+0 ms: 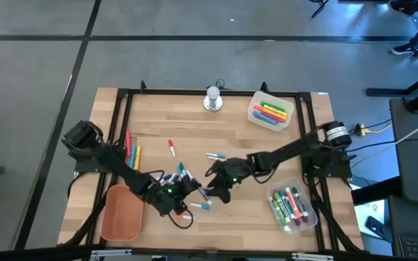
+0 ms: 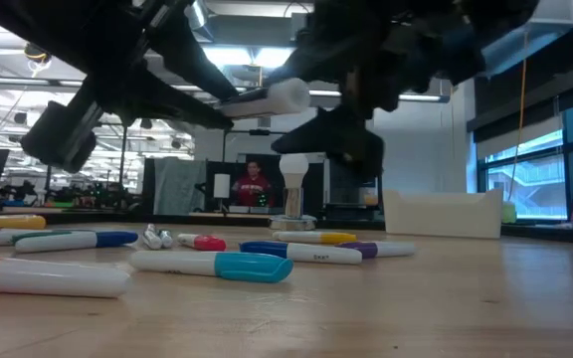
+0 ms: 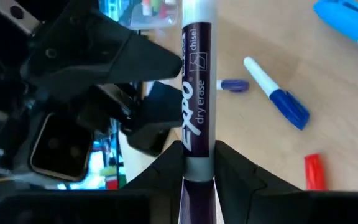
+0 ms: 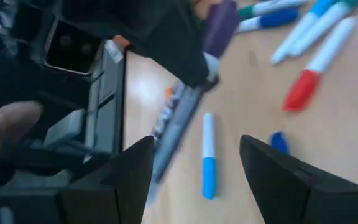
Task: Pick & Place Markers
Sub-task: Put the medium violet marker pen into the transparent bin
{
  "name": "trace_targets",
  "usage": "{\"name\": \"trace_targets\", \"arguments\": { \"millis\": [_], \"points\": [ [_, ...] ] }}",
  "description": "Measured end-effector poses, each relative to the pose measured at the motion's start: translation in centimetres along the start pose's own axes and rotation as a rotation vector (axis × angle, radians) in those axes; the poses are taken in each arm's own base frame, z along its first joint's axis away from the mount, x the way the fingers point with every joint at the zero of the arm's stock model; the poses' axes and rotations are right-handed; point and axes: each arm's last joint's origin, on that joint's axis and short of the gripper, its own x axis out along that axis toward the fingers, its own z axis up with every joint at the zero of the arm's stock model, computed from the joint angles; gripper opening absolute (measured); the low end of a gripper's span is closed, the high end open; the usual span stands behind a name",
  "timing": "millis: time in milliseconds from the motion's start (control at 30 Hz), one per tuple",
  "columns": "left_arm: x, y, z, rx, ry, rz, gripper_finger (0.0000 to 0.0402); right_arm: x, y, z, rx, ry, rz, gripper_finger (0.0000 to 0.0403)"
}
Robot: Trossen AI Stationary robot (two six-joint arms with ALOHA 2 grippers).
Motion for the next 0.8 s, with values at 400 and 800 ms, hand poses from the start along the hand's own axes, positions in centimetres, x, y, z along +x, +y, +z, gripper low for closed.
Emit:
{"name": "trace_targets", "arguments": {
  "millis": [400,800],
  "points": [
    [0.1,-0.7,0.3,-0.008,0.021,0.008,0.0073,2.1,0.5,0.8,-0.043,0.011,0.053,0.0211],
    [0.7,-0.3,0.0,-0.162,0.0,0.001,0.01,1.0,0.5,0.1,-0.032,0.126,-0.055,0.0064]
  ]
}}
